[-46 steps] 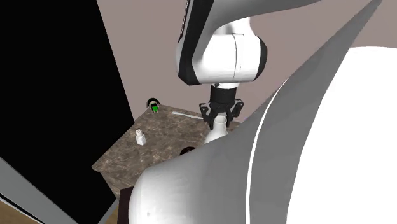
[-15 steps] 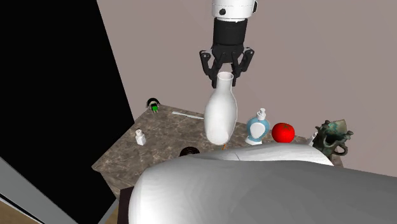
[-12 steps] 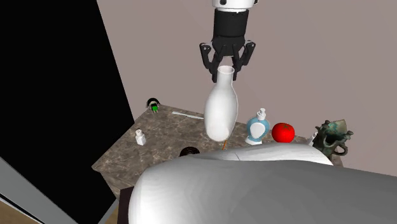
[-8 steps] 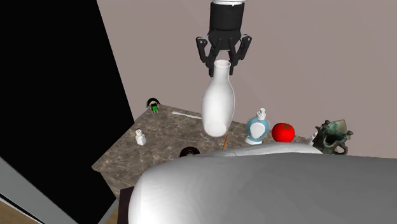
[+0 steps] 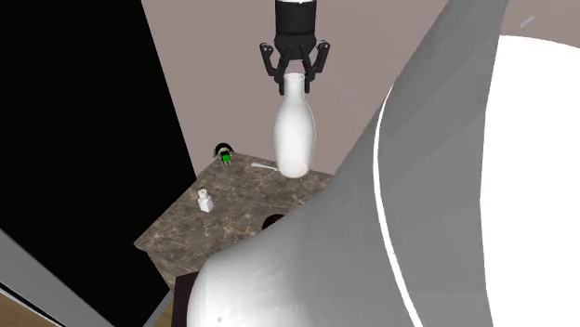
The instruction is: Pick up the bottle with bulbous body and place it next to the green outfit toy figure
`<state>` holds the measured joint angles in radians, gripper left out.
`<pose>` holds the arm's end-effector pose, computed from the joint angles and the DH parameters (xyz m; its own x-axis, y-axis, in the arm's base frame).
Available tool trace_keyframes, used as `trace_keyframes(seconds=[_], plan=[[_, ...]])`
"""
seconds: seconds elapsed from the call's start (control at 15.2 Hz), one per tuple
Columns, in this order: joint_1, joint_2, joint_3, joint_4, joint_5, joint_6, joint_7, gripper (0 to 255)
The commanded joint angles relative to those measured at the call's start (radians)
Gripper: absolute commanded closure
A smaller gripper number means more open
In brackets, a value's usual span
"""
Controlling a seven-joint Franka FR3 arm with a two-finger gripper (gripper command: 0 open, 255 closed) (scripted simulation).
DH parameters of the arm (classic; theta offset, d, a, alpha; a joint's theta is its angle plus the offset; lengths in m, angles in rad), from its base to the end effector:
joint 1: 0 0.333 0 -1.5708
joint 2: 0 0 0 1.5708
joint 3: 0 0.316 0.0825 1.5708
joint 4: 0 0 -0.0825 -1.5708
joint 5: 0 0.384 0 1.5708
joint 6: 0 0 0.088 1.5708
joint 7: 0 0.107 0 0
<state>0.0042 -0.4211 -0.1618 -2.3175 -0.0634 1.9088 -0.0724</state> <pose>0.4199 -0.0766 0.5019 0.9987 -0.0507 0.0087 -0.0507 -0.9987 -0.0053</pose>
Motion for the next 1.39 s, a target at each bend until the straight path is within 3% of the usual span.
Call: trace_keyframes(seconds=[0.0, 0.79, 1.32], plan=[[0.016, 0.073, 0.014, 0.07, 0.017, 0.002, 0.019, 255], [0.068, 0.526, 0.058, 0.57, 0.08, -0.048, 0.087, 255], [0.08, 0.888, 0.079, 1.087, 0.106, -0.203, 0.128, 255]])
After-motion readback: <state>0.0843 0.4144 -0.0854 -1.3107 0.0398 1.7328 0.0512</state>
